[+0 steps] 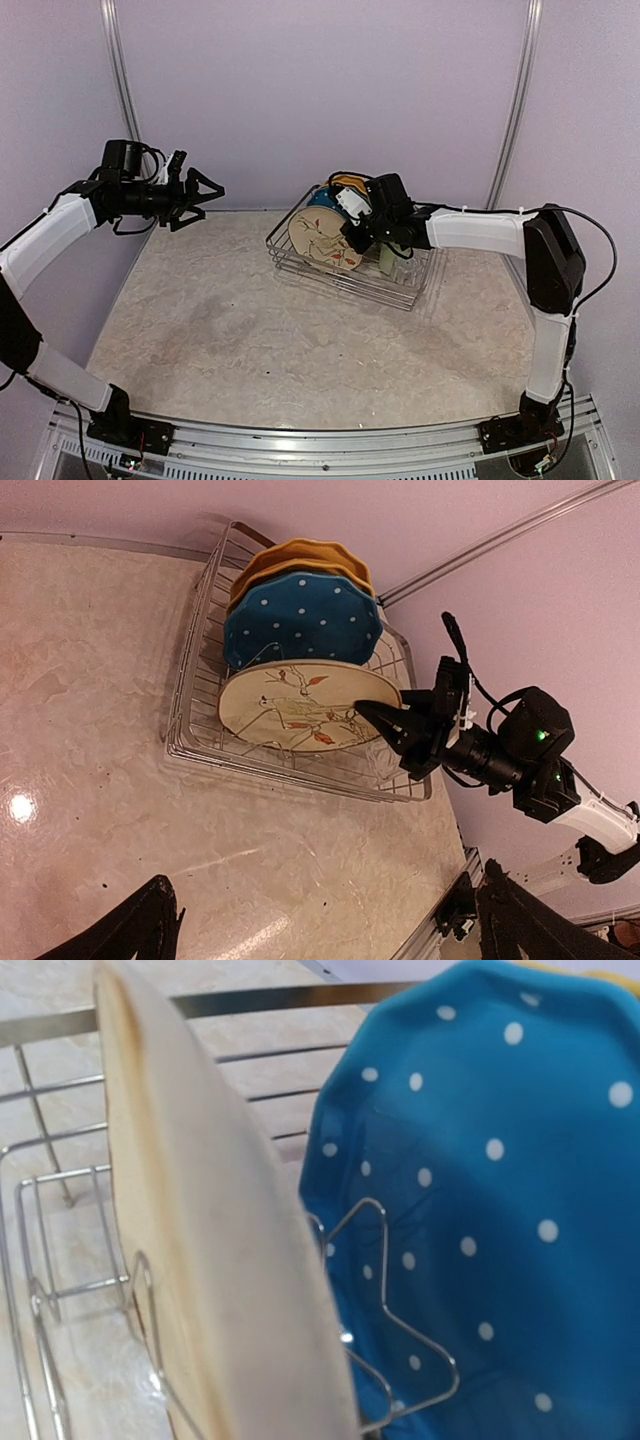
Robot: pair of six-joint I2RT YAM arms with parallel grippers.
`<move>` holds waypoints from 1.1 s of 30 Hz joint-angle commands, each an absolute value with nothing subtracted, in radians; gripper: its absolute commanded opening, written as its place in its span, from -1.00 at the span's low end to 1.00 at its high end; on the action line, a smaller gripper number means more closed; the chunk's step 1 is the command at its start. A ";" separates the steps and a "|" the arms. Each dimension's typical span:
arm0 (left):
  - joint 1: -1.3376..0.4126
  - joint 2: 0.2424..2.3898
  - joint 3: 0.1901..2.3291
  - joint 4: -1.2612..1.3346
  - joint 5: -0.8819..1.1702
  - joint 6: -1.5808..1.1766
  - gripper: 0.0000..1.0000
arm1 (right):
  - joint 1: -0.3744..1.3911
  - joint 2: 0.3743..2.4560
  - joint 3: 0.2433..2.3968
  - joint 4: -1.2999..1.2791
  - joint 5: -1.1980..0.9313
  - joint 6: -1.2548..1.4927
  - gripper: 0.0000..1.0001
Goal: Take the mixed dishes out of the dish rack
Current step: Grab the plate from the dish rack.
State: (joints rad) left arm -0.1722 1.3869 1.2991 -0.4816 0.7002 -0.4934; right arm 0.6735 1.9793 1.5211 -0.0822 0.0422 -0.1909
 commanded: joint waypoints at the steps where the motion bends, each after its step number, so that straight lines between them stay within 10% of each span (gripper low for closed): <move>1: -0.181 1.391 1.322 -0.492 0.693 -0.486 0.98 | 0.709 1.879 1.545 -0.076 0.198 -0.241 -1.00; 21: -0.187 1.408 1.330 -0.509 0.672 -0.513 0.98 | 0.716 1.703 1.463 -0.058 0.375 -0.009 -1.00; 33: -0.190 1.433 1.322 -0.473 0.790 -0.630 0.98 | 0.602 1.621 1.382 -0.025 0.249 0.617 -1.00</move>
